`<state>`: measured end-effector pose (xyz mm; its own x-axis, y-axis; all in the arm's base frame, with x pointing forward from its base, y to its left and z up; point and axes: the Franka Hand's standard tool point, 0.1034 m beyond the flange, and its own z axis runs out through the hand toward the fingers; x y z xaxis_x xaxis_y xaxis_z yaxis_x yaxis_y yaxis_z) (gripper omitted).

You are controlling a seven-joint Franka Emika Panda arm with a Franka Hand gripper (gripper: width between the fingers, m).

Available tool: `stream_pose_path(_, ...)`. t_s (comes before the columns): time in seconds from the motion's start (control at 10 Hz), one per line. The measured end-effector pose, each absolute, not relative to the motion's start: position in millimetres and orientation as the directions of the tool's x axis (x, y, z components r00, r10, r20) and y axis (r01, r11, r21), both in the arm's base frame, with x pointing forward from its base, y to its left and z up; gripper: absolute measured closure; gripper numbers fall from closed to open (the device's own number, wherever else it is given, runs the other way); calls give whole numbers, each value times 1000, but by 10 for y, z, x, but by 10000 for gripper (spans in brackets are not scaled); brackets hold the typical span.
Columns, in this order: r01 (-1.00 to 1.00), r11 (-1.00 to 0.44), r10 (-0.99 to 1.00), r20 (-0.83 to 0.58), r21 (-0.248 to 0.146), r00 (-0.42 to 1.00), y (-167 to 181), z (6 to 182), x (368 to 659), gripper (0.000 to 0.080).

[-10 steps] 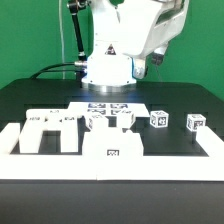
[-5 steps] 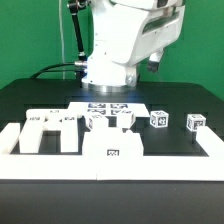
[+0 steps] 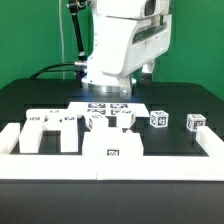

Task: Assemble chair

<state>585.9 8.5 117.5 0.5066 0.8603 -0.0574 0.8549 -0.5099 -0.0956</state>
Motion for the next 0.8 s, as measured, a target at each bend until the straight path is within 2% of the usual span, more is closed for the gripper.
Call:
stream_pose_path(0.1, 816, -570, 822, -64, -92, 566, 83, 1167, 5857, 150)
stream_pose_path(0.2, 696, -712, 702, -77, -93, 708, 36, 1109, 5829, 150)
stream_pose_path(0.4, 466, -880, 474, -96, -95, 875, 33, 974, 5798, 150)
stream_pose_path(0.5, 416, -903, 425, -100, -105, 900, 35, 903, 5797, 150)
stream_pose_path(0.8, 240, -967, 249, -117, -89, 961, 65, 904, 5800, 150)
